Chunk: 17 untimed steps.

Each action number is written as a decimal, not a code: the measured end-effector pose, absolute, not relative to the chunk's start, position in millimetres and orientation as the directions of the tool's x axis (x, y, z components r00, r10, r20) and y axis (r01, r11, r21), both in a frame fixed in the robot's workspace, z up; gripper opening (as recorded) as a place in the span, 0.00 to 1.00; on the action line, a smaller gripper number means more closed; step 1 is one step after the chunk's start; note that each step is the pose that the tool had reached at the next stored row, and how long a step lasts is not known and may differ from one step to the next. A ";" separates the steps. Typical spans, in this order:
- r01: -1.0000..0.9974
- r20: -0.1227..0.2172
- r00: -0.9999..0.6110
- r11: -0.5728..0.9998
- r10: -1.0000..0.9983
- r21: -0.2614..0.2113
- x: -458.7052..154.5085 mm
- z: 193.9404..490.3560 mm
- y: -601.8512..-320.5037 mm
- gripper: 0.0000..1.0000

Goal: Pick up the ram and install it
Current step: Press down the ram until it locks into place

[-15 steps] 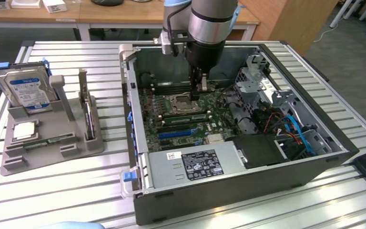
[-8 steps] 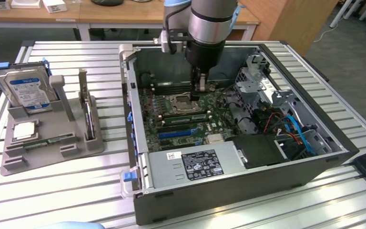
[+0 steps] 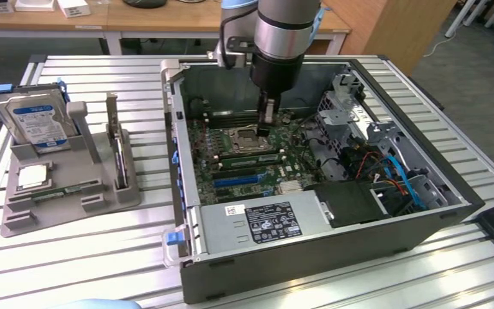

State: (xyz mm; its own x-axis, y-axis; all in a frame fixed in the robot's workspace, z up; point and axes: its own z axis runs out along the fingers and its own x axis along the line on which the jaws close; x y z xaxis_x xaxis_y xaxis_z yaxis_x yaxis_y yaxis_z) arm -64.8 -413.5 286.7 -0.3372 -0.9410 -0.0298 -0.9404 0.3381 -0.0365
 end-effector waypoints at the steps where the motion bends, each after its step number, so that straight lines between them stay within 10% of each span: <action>1: -0.935 -0.030 -0.352 0.353 -0.935 -0.037 -64.8 286.7 -413.5 0.10; 17: -0.808 -0.030 -0.587 0.588 -0.809 -0.037 -64.8 286.8 -413.5 0.10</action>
State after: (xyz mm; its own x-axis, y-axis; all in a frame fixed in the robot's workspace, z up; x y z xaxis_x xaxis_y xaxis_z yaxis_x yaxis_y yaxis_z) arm -64.8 -413.5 286.8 -0.5868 -0.8092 -0.0295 -0.8084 0.5875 -0.0370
